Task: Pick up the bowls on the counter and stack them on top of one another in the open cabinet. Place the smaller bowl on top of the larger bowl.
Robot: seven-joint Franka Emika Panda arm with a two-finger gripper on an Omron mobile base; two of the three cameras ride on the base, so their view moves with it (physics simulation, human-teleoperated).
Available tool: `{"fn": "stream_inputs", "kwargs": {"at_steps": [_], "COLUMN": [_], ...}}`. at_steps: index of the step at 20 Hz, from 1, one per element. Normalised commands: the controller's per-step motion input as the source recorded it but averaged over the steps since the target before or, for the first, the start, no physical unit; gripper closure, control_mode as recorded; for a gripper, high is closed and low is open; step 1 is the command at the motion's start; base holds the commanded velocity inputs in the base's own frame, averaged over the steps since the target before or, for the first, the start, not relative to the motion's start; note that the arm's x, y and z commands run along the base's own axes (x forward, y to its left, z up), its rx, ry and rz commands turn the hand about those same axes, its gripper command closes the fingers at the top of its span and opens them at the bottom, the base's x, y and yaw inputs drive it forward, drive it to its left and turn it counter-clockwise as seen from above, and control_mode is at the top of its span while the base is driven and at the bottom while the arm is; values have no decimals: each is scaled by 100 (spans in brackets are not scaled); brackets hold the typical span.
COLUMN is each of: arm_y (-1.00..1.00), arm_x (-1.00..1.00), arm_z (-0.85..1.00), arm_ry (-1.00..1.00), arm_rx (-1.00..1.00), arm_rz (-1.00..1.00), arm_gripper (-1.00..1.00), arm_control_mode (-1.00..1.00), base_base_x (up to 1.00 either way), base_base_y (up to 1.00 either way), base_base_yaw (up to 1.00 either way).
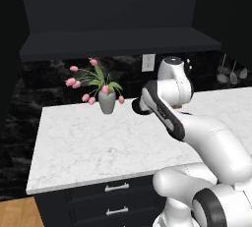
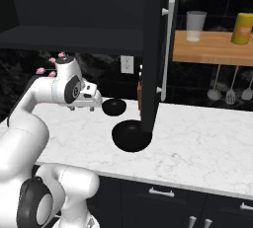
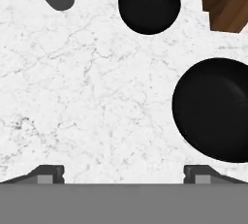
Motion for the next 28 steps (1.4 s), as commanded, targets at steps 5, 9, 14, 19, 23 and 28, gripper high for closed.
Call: {"fn": "stream_inputs", "kwargs": {"at_steps": [5, 9, 14, 19, 23, 28], "arm_y": [9, 11, 4, 0, 0, 0], "arm_x": [82, 77, 70, 36, 20, 24], "arm_z": [-36, -32, -28, -34, -33, -6], "arm_ry": [-1, 0, 0, 0, 0, 0], "arm_rx": [0, 0, 0, 0, -2, -8], "arm_rz": [10, 10, 12, 10, 7, 5], "arm_gripper": [-100, -100, -100, -100, -100, -100], "arm_control_mode": [-100, -100, -100, -100, -100, -100], "base_base_x": [0, 0, 0, 0, 0, 0], "base_base_y": [0, 0, 0, 0, 0, 0], "base_base_yaw": [0, 0, 0, 0, 0, 0]}}
